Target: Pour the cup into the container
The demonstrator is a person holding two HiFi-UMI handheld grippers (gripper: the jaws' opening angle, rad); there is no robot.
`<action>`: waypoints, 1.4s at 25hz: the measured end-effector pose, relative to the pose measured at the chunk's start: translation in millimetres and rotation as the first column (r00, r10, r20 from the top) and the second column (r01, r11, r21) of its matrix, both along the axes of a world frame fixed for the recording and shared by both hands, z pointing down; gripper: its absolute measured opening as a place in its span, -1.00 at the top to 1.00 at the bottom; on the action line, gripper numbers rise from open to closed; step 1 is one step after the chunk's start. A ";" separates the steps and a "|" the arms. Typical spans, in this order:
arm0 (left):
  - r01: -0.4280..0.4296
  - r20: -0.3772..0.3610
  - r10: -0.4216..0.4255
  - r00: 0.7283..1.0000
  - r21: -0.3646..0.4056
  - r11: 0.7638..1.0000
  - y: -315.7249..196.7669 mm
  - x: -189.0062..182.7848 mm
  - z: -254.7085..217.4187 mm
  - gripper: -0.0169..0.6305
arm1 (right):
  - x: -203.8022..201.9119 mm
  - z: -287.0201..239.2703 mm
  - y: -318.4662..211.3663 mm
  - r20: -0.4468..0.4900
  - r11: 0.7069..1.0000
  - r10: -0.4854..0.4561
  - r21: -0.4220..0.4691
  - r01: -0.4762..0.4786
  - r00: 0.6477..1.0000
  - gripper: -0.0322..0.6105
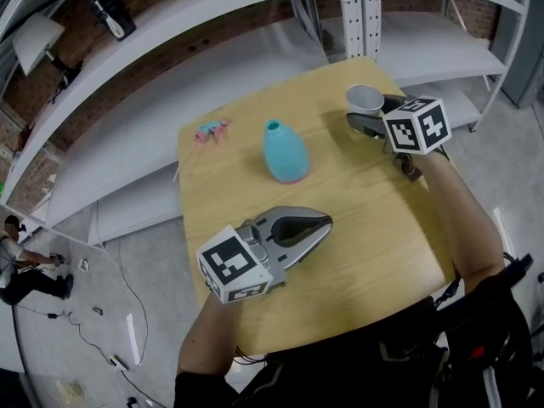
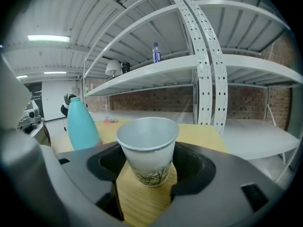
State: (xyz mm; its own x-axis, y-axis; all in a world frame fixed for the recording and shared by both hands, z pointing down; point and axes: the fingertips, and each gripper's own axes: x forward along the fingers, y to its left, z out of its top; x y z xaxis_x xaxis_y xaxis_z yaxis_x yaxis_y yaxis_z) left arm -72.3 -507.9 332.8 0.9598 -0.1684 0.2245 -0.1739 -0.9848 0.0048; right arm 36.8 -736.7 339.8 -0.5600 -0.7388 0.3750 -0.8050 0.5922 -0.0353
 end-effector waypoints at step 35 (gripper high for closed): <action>0.401 -0.072 -0.399 0.914 0.015 0.916 -40.7 -34.2 -9.5 0.94 | 35.6 -12.6 111.6 0.099 0.992 0.036 0.113 -0.048 0.994 0.75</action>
State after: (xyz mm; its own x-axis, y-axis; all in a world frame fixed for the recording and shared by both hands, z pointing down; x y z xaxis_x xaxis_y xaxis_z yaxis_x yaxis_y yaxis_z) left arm -106.5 -548.5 323.4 0.8230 -0.5471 0.1526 -0.5539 -0.8326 0.0021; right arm 72.4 -625.1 327.2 -0.5571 -0.7976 0.2313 -0.8253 0.5626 -0.0477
